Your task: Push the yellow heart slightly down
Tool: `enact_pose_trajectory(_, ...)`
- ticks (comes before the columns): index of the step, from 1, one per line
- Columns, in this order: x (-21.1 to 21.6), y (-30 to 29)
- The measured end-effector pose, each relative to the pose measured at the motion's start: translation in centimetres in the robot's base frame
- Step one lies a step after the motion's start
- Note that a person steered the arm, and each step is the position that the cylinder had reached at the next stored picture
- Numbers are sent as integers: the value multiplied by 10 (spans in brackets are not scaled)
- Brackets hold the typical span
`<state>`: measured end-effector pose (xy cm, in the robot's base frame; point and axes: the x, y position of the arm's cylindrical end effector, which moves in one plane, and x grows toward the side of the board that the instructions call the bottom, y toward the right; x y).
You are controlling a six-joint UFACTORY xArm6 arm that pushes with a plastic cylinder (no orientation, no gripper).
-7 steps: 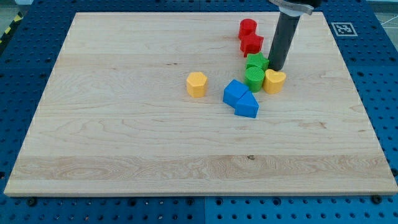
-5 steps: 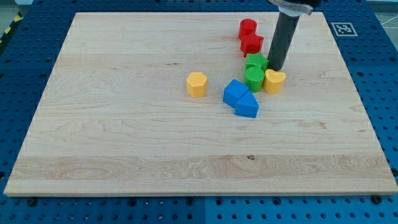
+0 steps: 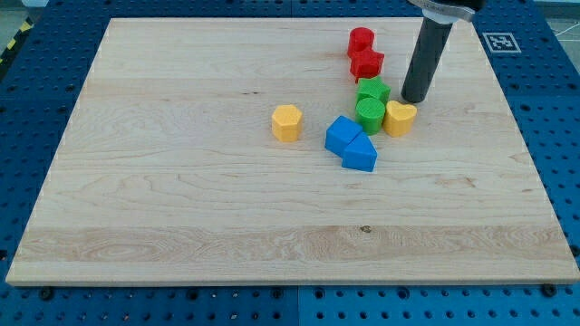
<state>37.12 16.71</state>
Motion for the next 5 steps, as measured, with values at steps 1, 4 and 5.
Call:
enact_pose_trajectory(1, 2, 0)
enact_pose_trajectory(4, 46, -7)
enact_pose_trajectory(5, 68, -7)
